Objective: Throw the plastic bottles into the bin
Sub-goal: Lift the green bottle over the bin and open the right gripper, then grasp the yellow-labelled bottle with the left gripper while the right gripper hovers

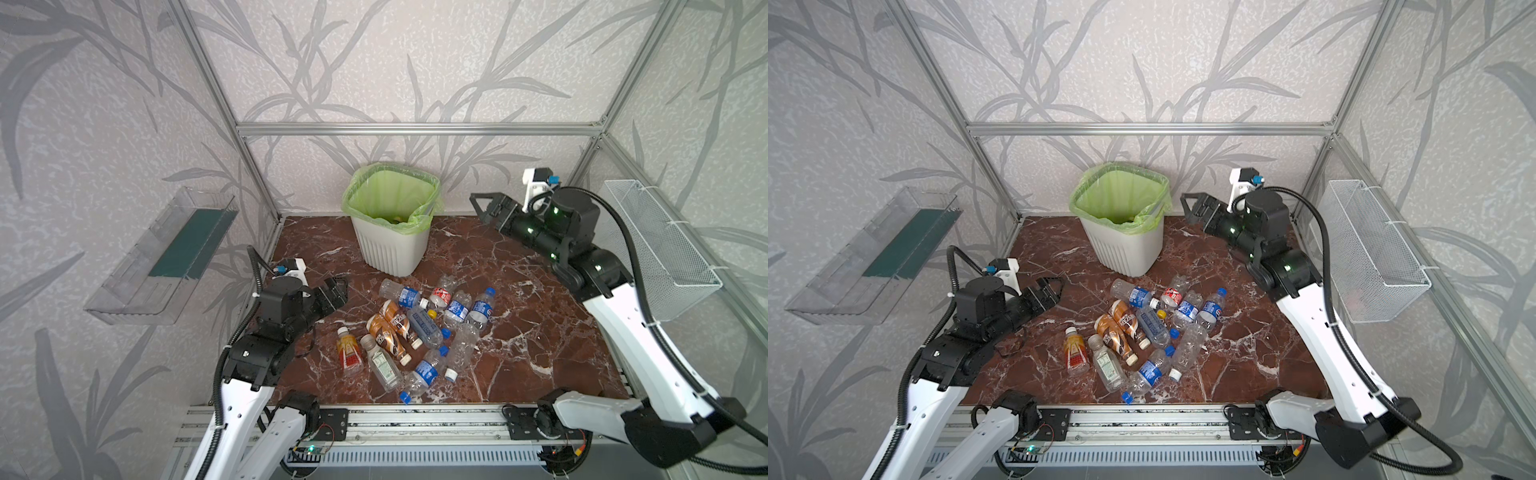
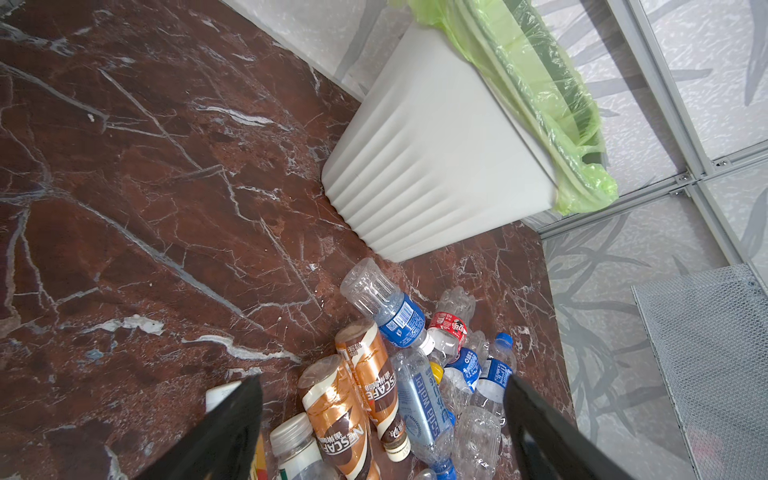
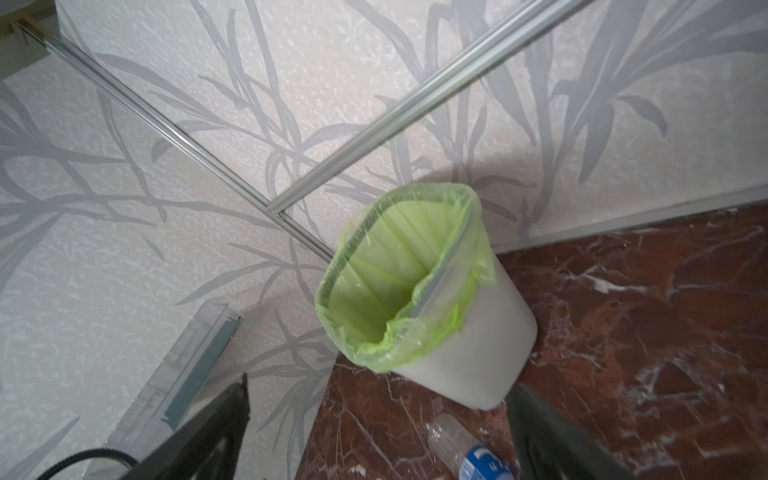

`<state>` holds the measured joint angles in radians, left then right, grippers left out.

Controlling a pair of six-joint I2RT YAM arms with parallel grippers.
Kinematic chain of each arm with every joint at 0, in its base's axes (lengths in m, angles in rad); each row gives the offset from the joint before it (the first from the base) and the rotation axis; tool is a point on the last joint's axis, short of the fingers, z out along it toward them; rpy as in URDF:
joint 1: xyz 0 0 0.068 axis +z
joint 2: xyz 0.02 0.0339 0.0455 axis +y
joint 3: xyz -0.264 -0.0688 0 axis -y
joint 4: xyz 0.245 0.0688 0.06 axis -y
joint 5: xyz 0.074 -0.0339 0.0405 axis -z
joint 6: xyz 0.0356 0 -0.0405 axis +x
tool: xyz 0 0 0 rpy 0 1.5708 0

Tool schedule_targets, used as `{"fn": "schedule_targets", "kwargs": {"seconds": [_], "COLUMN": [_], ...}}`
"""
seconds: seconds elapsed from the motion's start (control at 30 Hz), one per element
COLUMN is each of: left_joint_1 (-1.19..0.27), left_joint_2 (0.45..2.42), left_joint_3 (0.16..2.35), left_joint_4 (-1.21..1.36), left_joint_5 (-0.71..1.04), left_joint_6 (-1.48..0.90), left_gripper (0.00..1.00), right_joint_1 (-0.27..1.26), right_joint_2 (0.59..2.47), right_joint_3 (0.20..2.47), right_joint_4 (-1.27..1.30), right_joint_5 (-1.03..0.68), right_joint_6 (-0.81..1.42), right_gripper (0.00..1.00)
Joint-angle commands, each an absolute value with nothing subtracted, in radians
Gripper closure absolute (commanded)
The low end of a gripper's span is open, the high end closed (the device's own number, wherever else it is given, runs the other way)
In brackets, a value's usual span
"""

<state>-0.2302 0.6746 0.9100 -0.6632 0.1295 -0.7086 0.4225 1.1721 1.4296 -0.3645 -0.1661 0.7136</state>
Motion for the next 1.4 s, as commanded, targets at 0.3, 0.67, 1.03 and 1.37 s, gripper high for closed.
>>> {"fn": "schedule_targets", "kwargs": {"seconds": [0.3, 0.67, 1.03, 1.37], "left_joint_1": [-0.232, -0.233, -0.284, -0.4], "left_joint_2": [0.624, 0.589, 0.661, 0.813], "left_joint_3": [0.772, 0.642, 0.589, 0.608], "left_joint_4": [-0.697, -0.74, -0.802, -0.845], "left_joint_5": [0.147, 0.216, 0.185, 0.063], "left_joint_6": [-0.736, -0.822, -0.86, -0.899], "left_gripper": [0.11, 0.16, 0.22, 0.22], "right_joint_1": [0.424, 0.451, 0.46, 0.459], "right_joint_2": [0.873, 0.83, 0.825, 0.821], "right_joint_3": [0.783, 0.611, 0.572, 0.563], "right_joint_4": [-0.429, -0.396, -0.382, -0.381], "right_joint_5": [-0.227, -0.263, -0.255, -0.247], "right_joint_6": [0.819, 0.9, 0.922, 0.925], "right_gripper": [0.12, 0.18, 0.19, 0.19]}}
